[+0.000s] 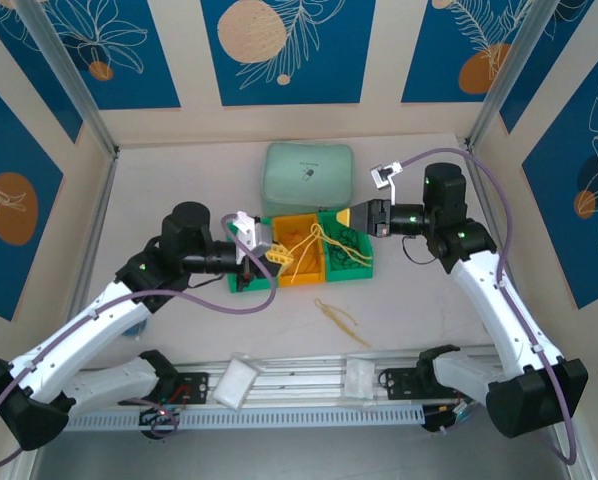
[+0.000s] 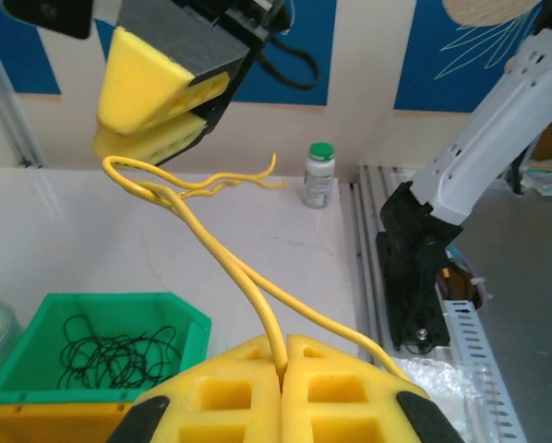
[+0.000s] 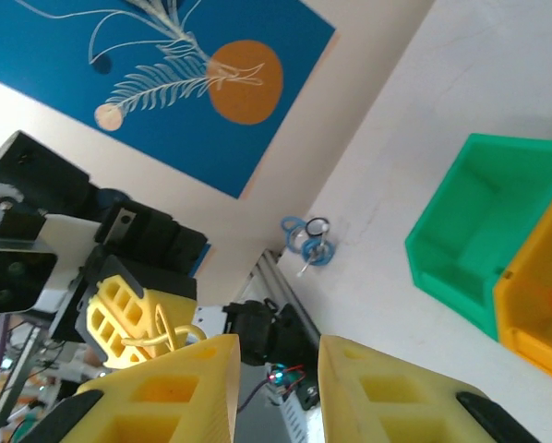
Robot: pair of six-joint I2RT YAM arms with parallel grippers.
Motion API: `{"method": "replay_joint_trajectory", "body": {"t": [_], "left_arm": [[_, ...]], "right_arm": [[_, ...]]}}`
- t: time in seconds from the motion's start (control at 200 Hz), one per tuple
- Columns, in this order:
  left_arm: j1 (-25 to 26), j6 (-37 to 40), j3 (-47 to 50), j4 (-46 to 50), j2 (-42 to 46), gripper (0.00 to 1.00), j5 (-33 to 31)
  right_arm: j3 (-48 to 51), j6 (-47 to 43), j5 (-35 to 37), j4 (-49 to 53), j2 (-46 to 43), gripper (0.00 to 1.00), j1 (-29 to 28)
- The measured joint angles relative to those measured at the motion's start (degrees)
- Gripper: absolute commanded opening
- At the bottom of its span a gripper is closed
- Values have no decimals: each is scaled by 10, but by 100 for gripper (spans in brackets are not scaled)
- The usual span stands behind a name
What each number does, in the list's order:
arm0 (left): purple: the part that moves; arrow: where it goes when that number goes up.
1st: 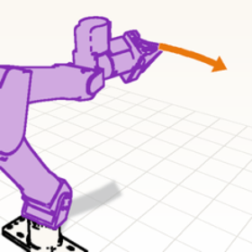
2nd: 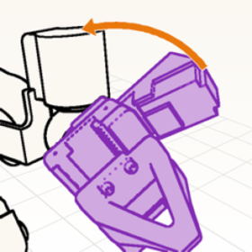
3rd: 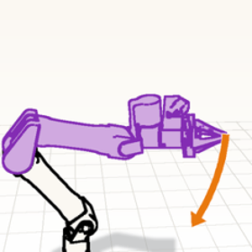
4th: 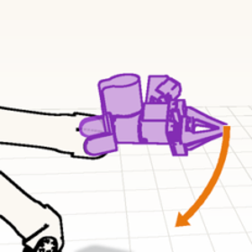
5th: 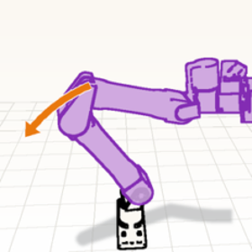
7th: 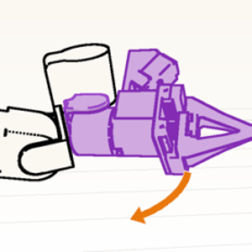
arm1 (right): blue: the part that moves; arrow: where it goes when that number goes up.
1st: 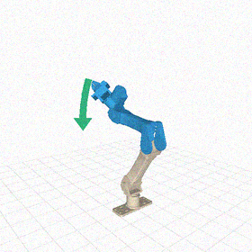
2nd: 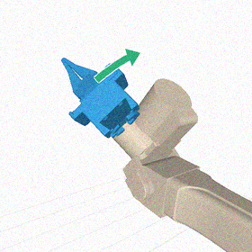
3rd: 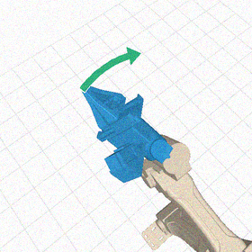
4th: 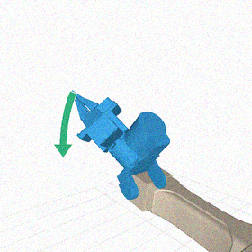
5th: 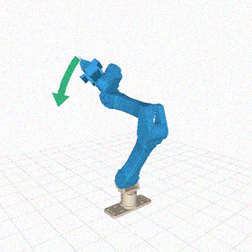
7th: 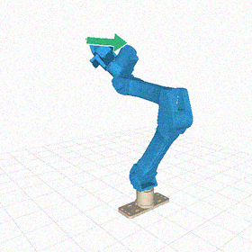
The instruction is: Untangle the cables
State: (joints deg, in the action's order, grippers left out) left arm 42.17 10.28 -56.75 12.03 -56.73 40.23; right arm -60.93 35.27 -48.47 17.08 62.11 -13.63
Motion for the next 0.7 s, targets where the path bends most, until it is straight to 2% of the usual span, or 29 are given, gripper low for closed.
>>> {"method": "replay_joint_trajectory", "body": {"t": [0.065, 0.265, 0.44, 0.48, 0.575, 0.7], "left_arm": [[0, -4, 1, -10, 0, 0, 10], [0, -9, 1, -22, 0, 0, 15], [0, -9, 1, -28, -1, 0, 13], [0, -10, 1, -33, -2, 0, 13], [0, -15, 3, -57, -5, 0, 16], [-2, -27, 15, -98, -5, 0, 24]], "right_arm": [[0, 0, -17, -12, 0, 29, 0], [0, 1, -76, -24, 10, 17, -7], [-1, -9, -113, -17, 5, 16, -40], [-4, -17, -115, -5, 3, 17, -52], [-17, -33, -112, 24, 3, 31, -72], [-15, -22, -109, 8, -9, 31, -55]]}}
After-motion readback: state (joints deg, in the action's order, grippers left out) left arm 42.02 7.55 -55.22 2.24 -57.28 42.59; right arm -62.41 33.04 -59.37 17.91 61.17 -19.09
